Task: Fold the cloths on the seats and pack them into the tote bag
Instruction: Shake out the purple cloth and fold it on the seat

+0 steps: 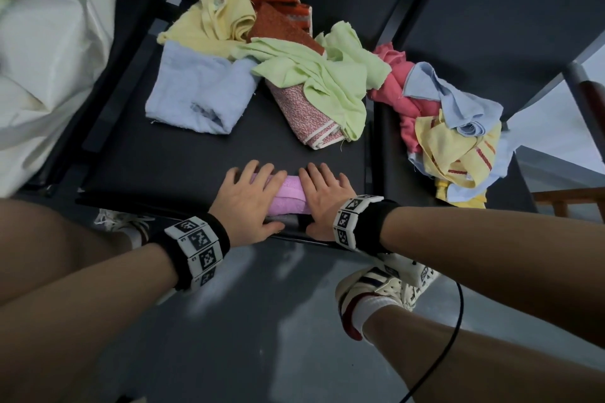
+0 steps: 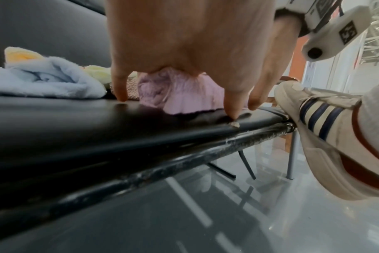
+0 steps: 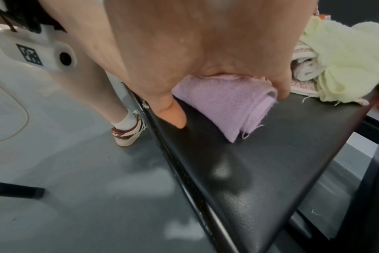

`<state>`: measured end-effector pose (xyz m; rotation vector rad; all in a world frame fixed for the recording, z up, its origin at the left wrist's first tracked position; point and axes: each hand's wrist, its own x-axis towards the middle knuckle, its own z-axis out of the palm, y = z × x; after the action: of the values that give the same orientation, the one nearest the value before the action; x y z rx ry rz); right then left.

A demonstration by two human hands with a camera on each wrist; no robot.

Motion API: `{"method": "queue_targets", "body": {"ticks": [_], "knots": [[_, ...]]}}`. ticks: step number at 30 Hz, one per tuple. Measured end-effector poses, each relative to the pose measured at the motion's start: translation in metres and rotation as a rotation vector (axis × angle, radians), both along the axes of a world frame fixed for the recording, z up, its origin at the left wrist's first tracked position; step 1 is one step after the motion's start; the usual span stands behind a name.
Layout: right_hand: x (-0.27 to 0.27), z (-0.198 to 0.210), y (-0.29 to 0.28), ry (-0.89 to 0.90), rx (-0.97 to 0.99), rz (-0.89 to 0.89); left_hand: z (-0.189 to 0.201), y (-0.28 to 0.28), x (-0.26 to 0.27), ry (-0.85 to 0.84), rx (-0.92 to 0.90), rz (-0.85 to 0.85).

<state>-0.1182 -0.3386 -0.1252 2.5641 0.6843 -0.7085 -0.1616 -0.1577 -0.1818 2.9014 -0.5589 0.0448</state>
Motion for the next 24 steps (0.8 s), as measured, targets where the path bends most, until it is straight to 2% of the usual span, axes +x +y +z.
{"method": "queue_targets", "body": {"ticks": [3, 7, 13, 18, 22, 24], "knots": [[0.003, -0.002, 0.002, 0.004, 0.001, -0.023, 0.001, 0.001, 0.002, 0.003, -0.013, 0.005], [0.007, 0.001, 0.0, -0.077, 0.065, 0.05, 0.007, 0.002, 0.006, 0.034, 0.005, 0.039], [0.022, 0.022, 0.004, -0.001, 0.076, 0.093, 0.027, -0.004, 0.004, 0.16, 0.033, 0.166], [0.016, 0.042, 0.009, 0.004, 0.135, 0.176, 0.039, 0.008, -0.012, 0.16, 0.041, 0.223], [0.013, 0.063, 0.013, -0.07, 0.239, 0.254, 0.056, 0.02, -0.021, 0.126, -0.074, 0.277], [0.014, 0.077, 0.016, -0.113, 0.302, 0.273, 0.069, 0.025, -0.023, 0.072, -0.074, 0.306]]}}
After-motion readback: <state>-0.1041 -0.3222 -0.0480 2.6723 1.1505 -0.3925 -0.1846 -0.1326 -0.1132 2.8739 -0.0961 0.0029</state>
